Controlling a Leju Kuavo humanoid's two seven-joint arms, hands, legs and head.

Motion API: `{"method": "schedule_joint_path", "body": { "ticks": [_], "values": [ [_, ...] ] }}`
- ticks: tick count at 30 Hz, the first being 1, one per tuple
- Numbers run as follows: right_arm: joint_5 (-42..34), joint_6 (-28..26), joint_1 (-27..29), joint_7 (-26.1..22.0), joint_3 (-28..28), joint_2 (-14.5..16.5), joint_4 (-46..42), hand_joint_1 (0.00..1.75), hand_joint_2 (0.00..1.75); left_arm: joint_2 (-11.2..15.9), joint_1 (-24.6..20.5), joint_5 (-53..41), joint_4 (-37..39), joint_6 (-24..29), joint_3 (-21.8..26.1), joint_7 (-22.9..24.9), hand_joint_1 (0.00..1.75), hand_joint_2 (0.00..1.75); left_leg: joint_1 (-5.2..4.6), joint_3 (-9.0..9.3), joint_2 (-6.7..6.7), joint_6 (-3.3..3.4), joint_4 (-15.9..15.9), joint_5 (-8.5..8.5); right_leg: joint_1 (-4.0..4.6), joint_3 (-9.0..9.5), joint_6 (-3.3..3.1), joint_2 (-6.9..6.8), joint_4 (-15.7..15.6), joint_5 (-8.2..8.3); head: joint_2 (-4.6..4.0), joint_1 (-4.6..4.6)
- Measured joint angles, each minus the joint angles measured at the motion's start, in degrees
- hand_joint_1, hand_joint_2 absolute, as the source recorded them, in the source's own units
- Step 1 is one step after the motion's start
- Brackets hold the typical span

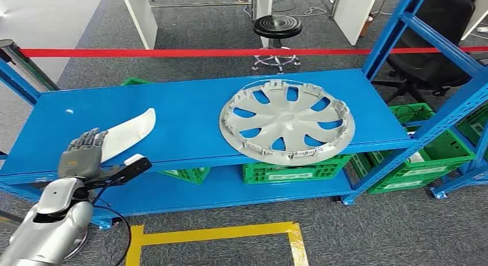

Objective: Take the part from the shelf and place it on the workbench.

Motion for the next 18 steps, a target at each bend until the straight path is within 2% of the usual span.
{"method": "schedule_joint_path", "body": {
  "ticks": [4, 5, 7, 9, 10, 11, 13, 18],
  "values": [
    [-0.01, -0.02, 0.00, 0.05, 0.01, 0.00, 0.00, 0.00, 1.75, -0.02, 0.00, -0.16, 0.00, 0.00, 0.38, 0.40, 0.30, 1.75, 0.00, 0.00, 0.00, 0.00, 0.00, 0.00, 0.00, 0.00, 0.00, 0.00, 0.00, 0.00, 0.00, 0.00],
    [-0.01, -0.02, 0.00, 0.06, 0.01, 0.00, 0.00, 0.00, 1.75, -0.02, 0.00, -0.20, 0.00, 0.00, 0.47, 0.45, 0.34, 1.75, 0.00, 0.00, 0.00, 0.00, 0.00, 0.00, 0.00, 0.00, 0.00, 0.00, 0.00, 0.00, 0.00, 0.00],
    [0.00, -0.02, -0.02, 0.07, 0.01, 0.00, 0.00, 0.00, 1.75, -0.02, 0.00, -0.23, 0.00, 0.00, 0.56, 0.48, 0.70, 1.75, 0.00, 0.00, 0.00, 0.00, 0.00, 0.00, 0.00, 0.00, 0.00, 0.00, 0.00, 0.00, 0.00, 0.00],
    [0.00, -0.02, -0.03, 0.08, 0.01, 0.01, -0.01, 0.00, 1.75, -0.02, 0.00, -0.50, 0.01, -0.02, 0.60, 0.62, 1.19, 1.75, 0.00, 0.00, 0.00, 0.00, 0.00, 0.00, 0.00, 0.00, 0.00, 0.00, 0.00, 0.00, 0.00, 0.00],
    [0.00, -0.02, -0.03, 0.10, 0.01, 0.01, -0.02, 0.00, 1.75, -0.02, -0.01, -0.77, 0.03, -0.08, 0.60, 0.79, 1.37, 1.75, 0.00, 0.00, 0.00, 0.00, 0.00, 0.00, 0.00, 0.00, 0.00, 0.00, 0.00, 0.00, 0.00, 0.01],
    [0.00, -0.02, -0.04, 0.12, 0.02, 0.01, -0.02, 0.00, 1.75, -0.01, -0.01, -1.16, 0.08, -0.20, 0.60, 1.07, 1.48, 1.75, 0.00, 0.00, 0.00, 0.00, 0.00, 0.00, 0.00, 0.00, 0.00, 0.00, 0.00, 0.00, 0.00, 0.01],
    [0.01, -0.02, -0.05, 0.14, 0.04, 0.01, -0.03, 0.00, 1.75, 0.01, -0.03, -2.05, 0.26, -0.67, 0.61, 1.69, 1.61, 1.75, 0.00, 0.00, 0.00, 0.00, 0.00, 0.00, 0.00, 0.00, 0.00, 0.00, 0.00, 0.00, 0.00, 0.01],
    [0.02, -0.02, -0.16, 0.04, 0.60, 0.00, -0.08, 0.00, 1.75, 0.06, -0.31, -4.41, 0.94, -2.17, 0.60, 2.94, 1.62, 1.75, 0.00, 0.00, 0.00, 0.00, 0.00, 0.00, 0.00, 0.00, 0.00, 0.00, 0.00, 0.00, 0.00, 0.00]
  ]
}}
